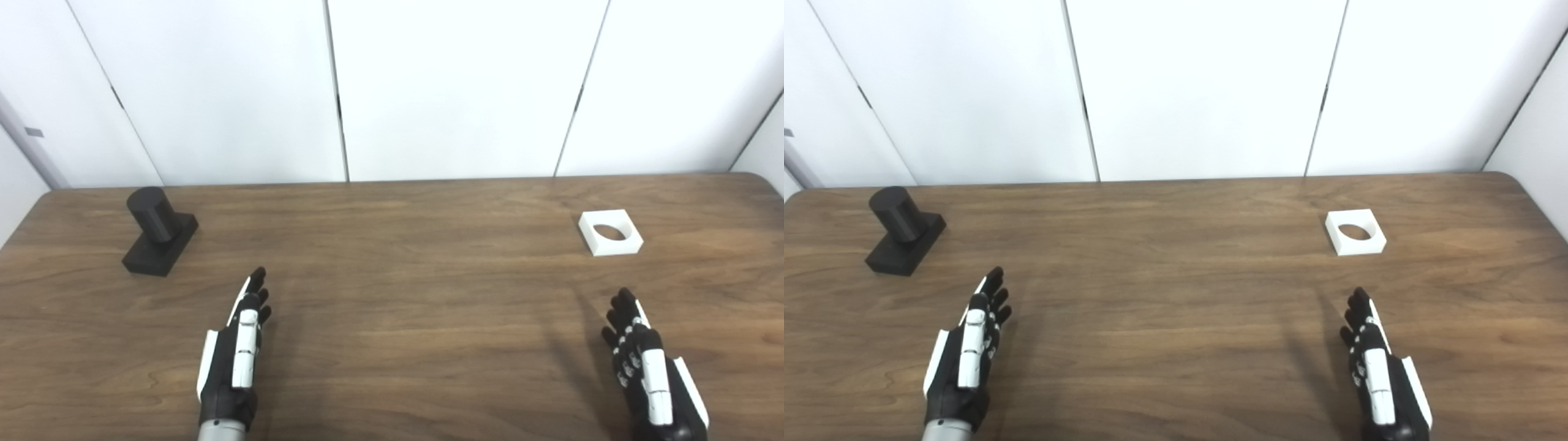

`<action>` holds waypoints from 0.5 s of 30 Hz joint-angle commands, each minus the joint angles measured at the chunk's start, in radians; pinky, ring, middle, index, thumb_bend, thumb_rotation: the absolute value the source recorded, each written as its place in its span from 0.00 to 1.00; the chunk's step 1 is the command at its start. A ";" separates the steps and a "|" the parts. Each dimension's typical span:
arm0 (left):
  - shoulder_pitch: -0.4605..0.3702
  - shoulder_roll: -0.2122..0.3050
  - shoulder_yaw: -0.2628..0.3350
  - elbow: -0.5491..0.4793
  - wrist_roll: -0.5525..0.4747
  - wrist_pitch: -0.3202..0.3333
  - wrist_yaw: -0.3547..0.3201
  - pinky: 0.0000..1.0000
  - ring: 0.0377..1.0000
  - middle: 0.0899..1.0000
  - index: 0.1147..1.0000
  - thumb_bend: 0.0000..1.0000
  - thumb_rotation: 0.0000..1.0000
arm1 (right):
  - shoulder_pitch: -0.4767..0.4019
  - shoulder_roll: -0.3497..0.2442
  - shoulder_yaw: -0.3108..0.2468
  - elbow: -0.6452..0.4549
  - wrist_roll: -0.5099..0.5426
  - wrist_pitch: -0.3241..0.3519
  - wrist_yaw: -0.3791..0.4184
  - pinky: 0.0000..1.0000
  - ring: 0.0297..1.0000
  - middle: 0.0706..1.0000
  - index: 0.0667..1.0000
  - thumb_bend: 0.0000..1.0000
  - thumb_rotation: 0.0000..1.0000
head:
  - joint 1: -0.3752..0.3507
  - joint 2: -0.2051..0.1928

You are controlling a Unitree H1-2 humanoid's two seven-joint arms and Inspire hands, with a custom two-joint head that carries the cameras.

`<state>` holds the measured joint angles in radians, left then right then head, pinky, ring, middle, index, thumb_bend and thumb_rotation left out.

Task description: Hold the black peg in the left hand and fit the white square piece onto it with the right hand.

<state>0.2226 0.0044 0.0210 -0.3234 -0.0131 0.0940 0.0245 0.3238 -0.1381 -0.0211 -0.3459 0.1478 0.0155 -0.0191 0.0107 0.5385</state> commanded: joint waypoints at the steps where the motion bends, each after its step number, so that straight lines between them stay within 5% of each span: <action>1: 0.134 -0.023 -0.008 -0.013 0.001 -0.056 0.004 0.99 1.00 1.00 0.96 0.48 1.00 | 0.011 0.032 -0.004 -0.007 0.010 -0.056 0.011 1.00 1.00 1.00 1.00 0.63 1.00 | 0.001 0.001; 15: 0.150 -0.024 -0.006 -0.012 -0.012 -0.088 0.007 1.00 1.00 1.00 0.99 0.47 1.00 | 0.006 0.031 -0.008 0.014 0.008 -0.075 0.008 1.00 1.00 1.00 1.00 0.62 1.00 | 0.008 -0.010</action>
<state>0.2230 0.0042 0.0214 -0.3196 -0.0217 0.0612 0.0287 0.3239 -0.1385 -0.0216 -0.3267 0.1492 -0.0164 -0.0185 0.0184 0.5277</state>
